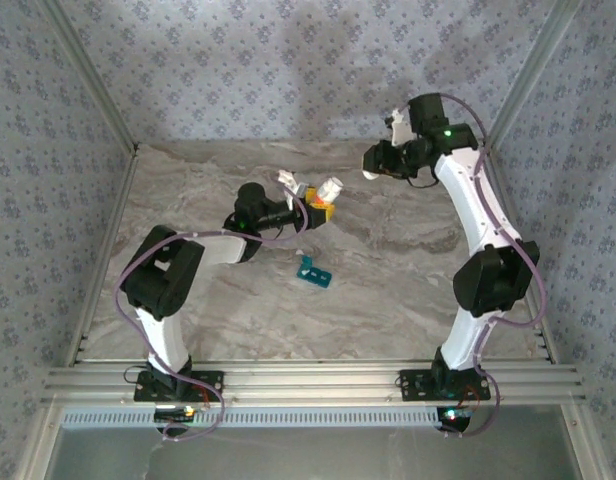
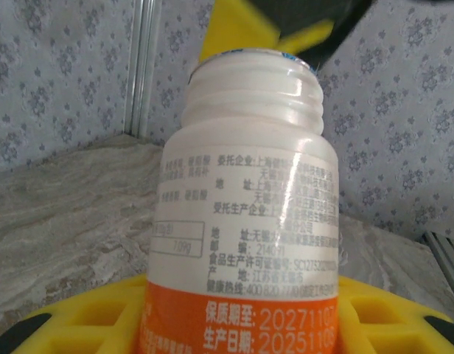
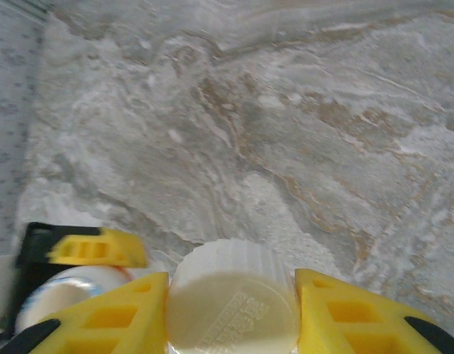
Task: Sort the pills into containers
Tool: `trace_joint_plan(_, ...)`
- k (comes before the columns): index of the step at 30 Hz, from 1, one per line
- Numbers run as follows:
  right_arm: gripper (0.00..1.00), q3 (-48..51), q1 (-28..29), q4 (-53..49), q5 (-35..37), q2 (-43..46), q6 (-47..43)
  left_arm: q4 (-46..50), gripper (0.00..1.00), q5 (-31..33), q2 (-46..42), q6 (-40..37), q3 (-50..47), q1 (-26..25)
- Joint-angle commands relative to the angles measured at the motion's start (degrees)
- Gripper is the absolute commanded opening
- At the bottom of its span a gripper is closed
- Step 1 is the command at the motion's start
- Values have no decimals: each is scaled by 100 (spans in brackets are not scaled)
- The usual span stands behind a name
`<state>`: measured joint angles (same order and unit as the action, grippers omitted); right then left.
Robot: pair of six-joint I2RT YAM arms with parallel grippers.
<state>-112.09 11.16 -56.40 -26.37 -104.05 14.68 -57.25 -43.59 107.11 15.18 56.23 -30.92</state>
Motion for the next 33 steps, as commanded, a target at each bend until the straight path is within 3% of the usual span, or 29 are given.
trace_joint_plan(1, 40, -505, -79, -410, -790, -265, -199, -342, 0, -320, 35, -130, 201, 67)
trace_joint_plan(6, 40, -1008, -44, -739, -1416, -547, -446, -393, 0, -549, 133, -60, 307, 155)
trace_joint_plan(13, 40, -1109, 54, -973, -1745, -652, -739, -440, 0, -659, 292, 38, 465, 169)
trace_joint_plan(33, 40, -776, 504, -1011, -1862, -793, -966, -328, 0, -826, 301, 47, 605, 187)
